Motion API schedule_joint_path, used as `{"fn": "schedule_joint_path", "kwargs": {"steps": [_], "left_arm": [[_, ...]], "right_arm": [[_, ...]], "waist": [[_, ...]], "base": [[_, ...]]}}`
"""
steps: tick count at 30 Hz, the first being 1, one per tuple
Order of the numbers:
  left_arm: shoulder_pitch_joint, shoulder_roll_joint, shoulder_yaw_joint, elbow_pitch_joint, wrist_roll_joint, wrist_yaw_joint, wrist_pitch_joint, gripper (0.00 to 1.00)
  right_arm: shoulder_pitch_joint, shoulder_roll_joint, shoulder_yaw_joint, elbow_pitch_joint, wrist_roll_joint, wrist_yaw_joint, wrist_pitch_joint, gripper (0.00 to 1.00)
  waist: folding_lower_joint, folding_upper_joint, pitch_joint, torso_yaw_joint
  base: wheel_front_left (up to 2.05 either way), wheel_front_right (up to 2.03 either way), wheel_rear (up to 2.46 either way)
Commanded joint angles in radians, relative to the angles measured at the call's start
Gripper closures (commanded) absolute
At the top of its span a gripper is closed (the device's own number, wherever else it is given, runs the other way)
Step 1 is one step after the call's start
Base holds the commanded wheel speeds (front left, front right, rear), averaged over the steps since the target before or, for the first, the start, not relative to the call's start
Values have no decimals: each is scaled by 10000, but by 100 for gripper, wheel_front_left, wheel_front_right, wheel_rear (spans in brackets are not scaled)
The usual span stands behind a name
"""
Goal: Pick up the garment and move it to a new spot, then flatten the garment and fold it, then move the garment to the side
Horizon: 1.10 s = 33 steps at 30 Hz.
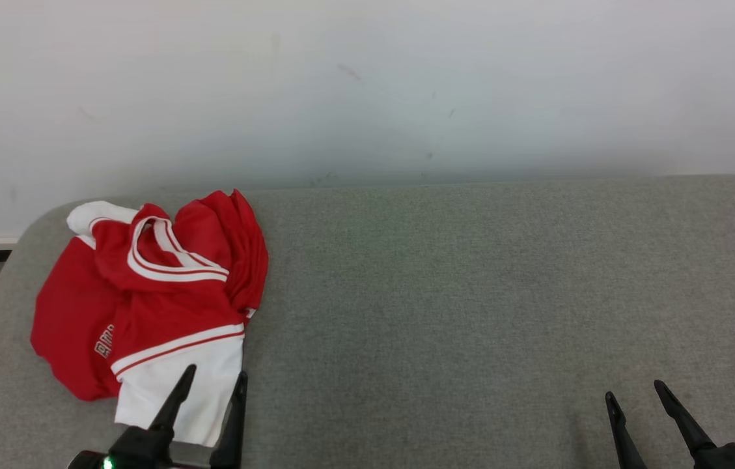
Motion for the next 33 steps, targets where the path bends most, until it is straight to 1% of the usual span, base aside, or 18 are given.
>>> {"fn": "schedule_joint_path", "kwargs": {"steps": [1,7,11,14,15,16,20,25,30,31,33], "left_arm": [[-165,3,31,6,34,-33,-11,0],[-626,88,80,210,41,-87,-11,0],[-1452,309,215,1006,227,130,-11,0],[-2132,486,220,1887,438,347,-11,0],[-2362,552,213,2210,509,374,1,0],[-2362,552,213,2210,509,374,1,0],[-3426,697,137,3350,630,507,487,0],[-4521,836,175,4462,745,820,1350,0],[-5137,1055,164,5514,931,1152,2269,0],[-5251,1097,203,5668,912,1235,2362,0],[-5330,1150,226,5941,852,1255,2478,0]], "right_arm": [[-42,-79,3,22,-48,-17,0,0],[-155,-90,29,12,-15,-17,0,0],[-307,-76,66,6,-15,-17,1,0],[-379,-71,99,21,-10,-17,1,0],[-394,-70,112,30,-6,-17,1,0],[-394,-70,112,30,-6,-17,1,0],[-537,-26,147,62,34,-17,1,0],[-605,37,217,126,85,-17,3,0],[-640,103,142,107,105,-17,1,0],[-640,110,131,111,111,-17,1,0],[-616,114,91,104,125,-17,3,0]], "waist": [[0,0,39,-48],[0,0,188,-154],[0,0,385,-263],[0,0,472,-347],[0,0,493,-380],[0,0,493,-380],[0,0,594,-520],[0,0,718,-739],[0,0,822,-944],[0,0,841,-984],[0,0,873,-1046]], "base": [[0,0,0],[0,0,0],[0,0,0],[0,0,0],[0,0,0],[0,0,0],[0,0,0],[0,0,0],[0,0,0],[0,0,0],[0,0,0]]}}
